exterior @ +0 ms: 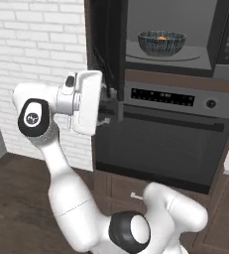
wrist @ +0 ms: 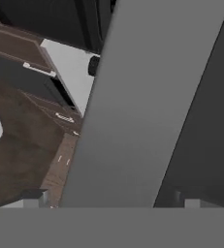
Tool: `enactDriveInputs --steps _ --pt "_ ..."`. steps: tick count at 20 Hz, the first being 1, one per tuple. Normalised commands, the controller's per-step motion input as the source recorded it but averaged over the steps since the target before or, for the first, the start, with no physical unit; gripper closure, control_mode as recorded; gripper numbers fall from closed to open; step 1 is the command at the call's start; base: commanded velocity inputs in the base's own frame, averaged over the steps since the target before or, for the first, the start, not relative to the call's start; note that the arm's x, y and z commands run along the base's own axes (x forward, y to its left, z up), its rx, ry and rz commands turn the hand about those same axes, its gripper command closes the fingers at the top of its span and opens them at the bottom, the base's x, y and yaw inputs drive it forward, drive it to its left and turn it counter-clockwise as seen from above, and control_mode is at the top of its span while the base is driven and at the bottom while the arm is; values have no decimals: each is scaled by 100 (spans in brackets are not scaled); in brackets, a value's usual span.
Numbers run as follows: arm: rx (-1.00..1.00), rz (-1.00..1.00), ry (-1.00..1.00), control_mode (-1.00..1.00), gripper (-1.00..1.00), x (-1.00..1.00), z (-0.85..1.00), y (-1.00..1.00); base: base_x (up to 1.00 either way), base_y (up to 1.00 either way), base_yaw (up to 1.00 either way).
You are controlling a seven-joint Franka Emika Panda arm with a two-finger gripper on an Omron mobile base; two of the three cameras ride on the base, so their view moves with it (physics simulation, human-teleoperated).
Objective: Pick the onion from the sink and place it in the bowl. Then pick the bowl and place it in the microwave. Then close the microwave door and press the start button.
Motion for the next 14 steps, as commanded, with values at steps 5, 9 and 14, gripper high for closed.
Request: enactDriveInputs --steps 5,9,14 --pt "0 0 9 -100 -100 0 17 -99 0 0 0" --pt "2 0 9 -100 -100 3 43 -98 0 0 0" --pt "7 4 13 -100 -100 25 22 -99 0 0 0"
